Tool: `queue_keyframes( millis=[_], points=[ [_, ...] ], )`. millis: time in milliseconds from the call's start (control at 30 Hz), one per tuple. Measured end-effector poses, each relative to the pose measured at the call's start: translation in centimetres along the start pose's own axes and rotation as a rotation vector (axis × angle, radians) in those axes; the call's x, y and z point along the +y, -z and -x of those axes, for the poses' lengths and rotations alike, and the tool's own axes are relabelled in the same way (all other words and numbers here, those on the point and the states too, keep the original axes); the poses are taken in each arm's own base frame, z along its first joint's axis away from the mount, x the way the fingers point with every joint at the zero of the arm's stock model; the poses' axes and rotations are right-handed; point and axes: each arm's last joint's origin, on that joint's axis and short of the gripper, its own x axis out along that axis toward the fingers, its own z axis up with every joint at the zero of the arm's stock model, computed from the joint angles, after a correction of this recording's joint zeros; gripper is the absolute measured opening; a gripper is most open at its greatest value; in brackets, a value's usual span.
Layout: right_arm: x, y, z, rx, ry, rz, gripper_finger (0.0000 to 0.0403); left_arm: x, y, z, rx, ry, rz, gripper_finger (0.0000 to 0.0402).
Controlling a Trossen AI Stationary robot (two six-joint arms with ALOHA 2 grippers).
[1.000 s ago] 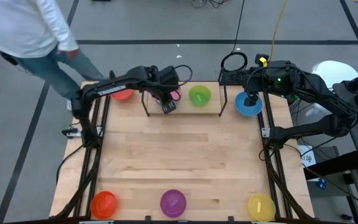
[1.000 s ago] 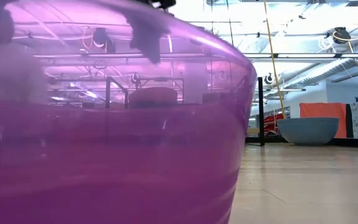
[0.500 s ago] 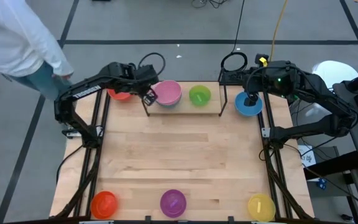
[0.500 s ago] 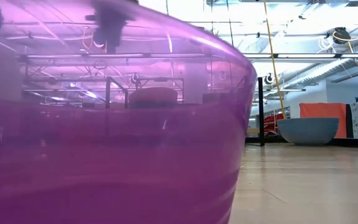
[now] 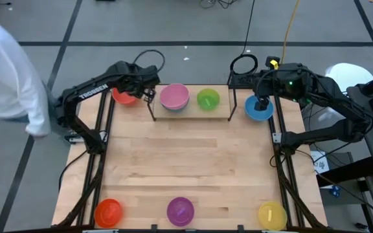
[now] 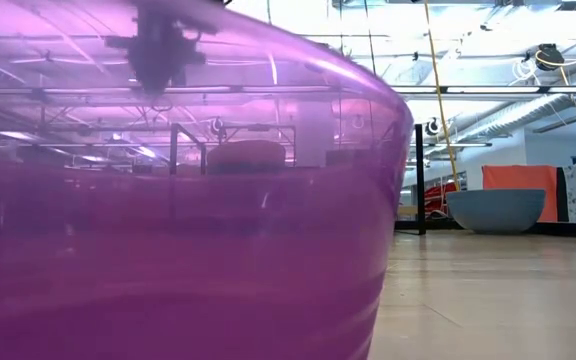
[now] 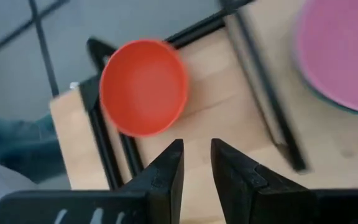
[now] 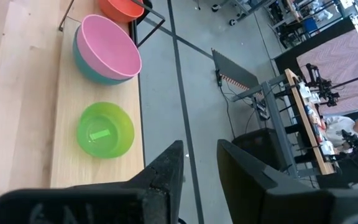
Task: Place and stack bowls onto a shelf
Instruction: Stack the orange bowl on top of the pink bowl on the shelf
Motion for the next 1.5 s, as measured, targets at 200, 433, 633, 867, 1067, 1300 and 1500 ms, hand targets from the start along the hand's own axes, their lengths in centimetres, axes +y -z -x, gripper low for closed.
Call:
queue_keyframes(
  millis=[200, 433, 633, 867, 1067, 1300, 1500],
  points=[
    [0.0, 0.0, 0.0, 0.002, -0.002, 0.001, 0.0093, 1.3, 0.6, -3.6, 0.124, -0.082, 0.079, 0.0088],
    [0.0, 0.0, 0.0, 0.002, -0.002, 0.001, 0.0093, 2.8, 1.3, -6.8, 0.224, -0.173, 0.202, 0.0088],
    [0.0, 0.0, 0.0, 0.002, -0.002, 0.002, 0.0093, 4.0, 1.4, -8.0, 0.278, -0.194, 0.386, 0.0088],
    [0.0, 0.0, 0.0, 0.001, -0.001, 0.006, 0.0093, 4.8, 0.9, -8.5, 0.271, -0.221, 0.582, 0.0088],
    [0.0, 0.0, 0.0, 0.001, -0.001, 0.01, 0.0093, 4.5, 1.1, -9.6, 0.255, -0.225, 0.661, 0.0088],
    [0.0, 0.0, 0.0, 0.0, -0.001, 0.051, 0.0093, 4.1, 2.7, -12.4, 0.268, -0.274, 0.683, 0.0088],
    [0.0, 0.0, 0.0, 0.0, -0.001, 0.053, 0.0093, 3.9, 3.3, -14.7, 0.246, -0.259, 0.748, 0.0088]
  ],
)
